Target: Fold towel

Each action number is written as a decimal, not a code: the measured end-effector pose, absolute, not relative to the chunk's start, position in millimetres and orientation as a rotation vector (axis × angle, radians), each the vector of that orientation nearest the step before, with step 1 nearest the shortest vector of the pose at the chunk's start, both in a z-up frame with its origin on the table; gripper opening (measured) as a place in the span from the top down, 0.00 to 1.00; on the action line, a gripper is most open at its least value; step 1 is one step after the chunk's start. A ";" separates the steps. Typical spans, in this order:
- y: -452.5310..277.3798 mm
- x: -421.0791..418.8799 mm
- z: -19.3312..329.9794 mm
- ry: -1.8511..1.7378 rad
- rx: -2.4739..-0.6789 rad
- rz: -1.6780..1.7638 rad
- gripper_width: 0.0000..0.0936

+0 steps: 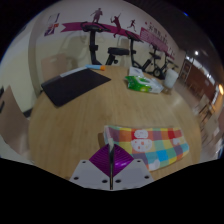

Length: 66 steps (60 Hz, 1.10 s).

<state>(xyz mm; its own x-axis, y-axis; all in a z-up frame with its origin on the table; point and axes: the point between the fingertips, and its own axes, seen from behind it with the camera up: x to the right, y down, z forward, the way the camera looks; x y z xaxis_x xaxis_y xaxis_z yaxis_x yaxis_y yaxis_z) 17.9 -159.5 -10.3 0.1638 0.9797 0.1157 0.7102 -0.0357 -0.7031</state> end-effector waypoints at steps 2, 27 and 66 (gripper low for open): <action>-170.5 17.8 -8.1 -1.619 -1.845 0.598 0.99; -71.8 36.0 104.9 -1.413 -1.956 0.845 0.99; 94.3 36.3 23.0 -1.453 -1.860 0.500 0.92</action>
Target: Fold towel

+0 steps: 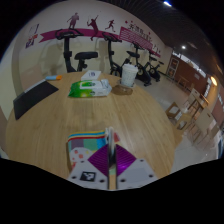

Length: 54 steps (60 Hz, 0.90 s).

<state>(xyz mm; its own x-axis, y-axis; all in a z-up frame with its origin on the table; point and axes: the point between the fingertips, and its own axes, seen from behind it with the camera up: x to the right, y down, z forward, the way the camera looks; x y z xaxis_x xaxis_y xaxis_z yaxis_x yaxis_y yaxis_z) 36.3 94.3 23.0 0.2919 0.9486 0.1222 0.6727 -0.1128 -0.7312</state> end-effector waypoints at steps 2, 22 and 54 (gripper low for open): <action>99.0 36.8 23.9 -1.444 -1.851 0.480 0.71; 64.0 80.4 134.5 -1.377 -1.861 0.507 0.09; -51.5 202.7 230.3 -1.355 -1.919 0.608 0.09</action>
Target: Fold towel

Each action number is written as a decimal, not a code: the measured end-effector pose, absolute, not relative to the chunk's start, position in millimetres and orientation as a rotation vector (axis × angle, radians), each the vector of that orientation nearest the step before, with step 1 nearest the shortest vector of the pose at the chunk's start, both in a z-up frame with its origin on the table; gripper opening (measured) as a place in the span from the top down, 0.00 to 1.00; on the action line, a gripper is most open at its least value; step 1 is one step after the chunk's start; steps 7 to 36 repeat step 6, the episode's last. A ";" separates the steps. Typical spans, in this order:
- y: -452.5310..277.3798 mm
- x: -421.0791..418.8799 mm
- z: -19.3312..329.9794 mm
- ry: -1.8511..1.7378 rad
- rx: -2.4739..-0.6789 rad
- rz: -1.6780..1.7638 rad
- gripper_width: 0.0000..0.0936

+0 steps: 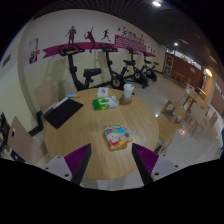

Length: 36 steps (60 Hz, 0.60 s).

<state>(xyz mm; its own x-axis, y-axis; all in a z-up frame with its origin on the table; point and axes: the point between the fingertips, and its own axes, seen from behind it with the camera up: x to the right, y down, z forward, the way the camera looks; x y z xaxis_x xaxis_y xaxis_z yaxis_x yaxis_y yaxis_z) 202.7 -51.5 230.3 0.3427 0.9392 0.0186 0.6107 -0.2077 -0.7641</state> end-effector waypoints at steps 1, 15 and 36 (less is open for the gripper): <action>-51.1 202.9 229.5 -1.353 -1.922 0.606 0.09; -49.3 204.3 225.2 -1.350 -1.934 0.600 0.08; -49.3 204.3 225.2 -1.350 -1.934 0.600 0.08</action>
